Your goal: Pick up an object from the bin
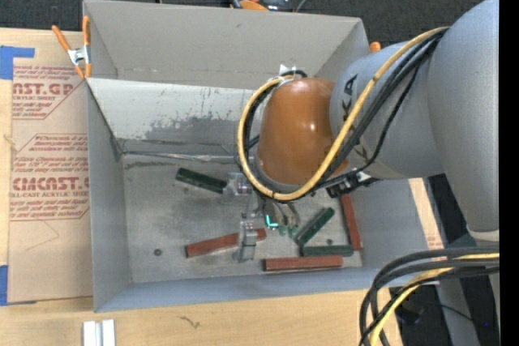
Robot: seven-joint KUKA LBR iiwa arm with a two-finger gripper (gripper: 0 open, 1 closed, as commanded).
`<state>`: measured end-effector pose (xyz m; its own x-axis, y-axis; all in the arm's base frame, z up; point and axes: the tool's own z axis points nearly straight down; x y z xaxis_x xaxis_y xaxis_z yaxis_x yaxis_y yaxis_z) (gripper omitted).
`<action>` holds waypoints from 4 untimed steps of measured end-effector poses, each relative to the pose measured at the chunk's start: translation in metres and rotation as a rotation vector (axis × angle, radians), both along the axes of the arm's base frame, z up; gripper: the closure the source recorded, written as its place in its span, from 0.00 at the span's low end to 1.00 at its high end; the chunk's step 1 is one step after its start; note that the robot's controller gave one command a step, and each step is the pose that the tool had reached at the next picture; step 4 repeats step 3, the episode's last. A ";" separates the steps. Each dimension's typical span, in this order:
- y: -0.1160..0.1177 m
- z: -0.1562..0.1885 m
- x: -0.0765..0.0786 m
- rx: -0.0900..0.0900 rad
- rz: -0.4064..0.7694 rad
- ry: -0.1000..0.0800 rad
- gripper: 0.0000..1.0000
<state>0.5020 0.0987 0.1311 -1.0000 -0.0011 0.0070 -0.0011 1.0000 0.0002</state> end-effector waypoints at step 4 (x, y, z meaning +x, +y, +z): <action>-0.017 0.079 0.030 0.001 0.066 -0.009 1.00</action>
Offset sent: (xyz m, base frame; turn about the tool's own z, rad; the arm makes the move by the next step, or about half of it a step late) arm -0.0060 0.0027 -0.0611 -0.0671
